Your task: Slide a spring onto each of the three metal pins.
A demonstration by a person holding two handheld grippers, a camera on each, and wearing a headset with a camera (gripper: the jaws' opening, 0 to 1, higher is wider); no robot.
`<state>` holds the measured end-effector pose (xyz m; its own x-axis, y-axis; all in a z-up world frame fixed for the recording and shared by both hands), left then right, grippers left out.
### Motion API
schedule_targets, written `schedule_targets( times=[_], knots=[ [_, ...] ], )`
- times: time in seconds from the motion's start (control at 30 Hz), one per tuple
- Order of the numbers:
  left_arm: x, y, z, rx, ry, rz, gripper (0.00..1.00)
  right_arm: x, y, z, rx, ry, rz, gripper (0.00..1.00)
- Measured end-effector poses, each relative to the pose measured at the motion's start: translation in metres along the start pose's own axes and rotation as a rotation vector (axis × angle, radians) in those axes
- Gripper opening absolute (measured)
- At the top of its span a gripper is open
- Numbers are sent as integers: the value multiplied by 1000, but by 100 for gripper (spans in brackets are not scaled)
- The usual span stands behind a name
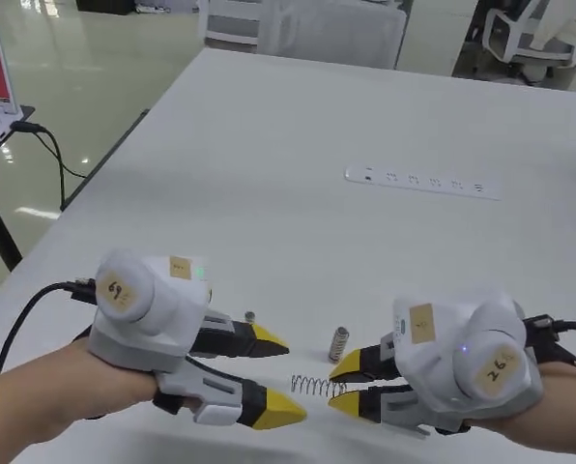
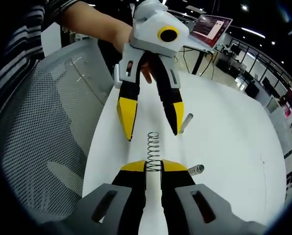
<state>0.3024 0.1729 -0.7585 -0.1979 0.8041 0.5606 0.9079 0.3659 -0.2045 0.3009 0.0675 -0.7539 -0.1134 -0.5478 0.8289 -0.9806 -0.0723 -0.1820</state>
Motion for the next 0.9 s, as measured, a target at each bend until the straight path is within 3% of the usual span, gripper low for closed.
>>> schedule_targets(
  times=[0.13, 0.37, 0.63, 0.77, 0.9],
  knots=[
    [-7, -3, -1, -19, 10, 14, 33, 2, 1, 0, 6, -4, -1, 7],
    [-11, -6, -7, -29, -7, 31, 23, 6, 0, -1, 5, -21, 0, 7],
    [-15, -7, -7, -31, -10, 41, 15, 8, 1, -1, 7, -29, -3, 7],
    [-16, -8, -7, -49, -13, 48, 5, 8, 1, 0, 7, -28, -7, 7],
    [-16, -9, -6, -66, -16, 54, 4, 8, 2, -1, 9, -28, -7, 7]
  ],
)
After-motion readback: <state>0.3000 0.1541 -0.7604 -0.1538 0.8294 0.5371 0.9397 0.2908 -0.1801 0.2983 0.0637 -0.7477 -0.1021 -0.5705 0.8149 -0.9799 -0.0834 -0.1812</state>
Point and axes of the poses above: the centre of the closed fingertips' face, and the gripper's own axes: x roughly backward along the fingers, y roughly to its left, z roughly out of its underside, the point moved 6 cm from there along x, roughly backward along the fingers, and after that the axes turned 8 degrees about y, right-handed, at the moved point
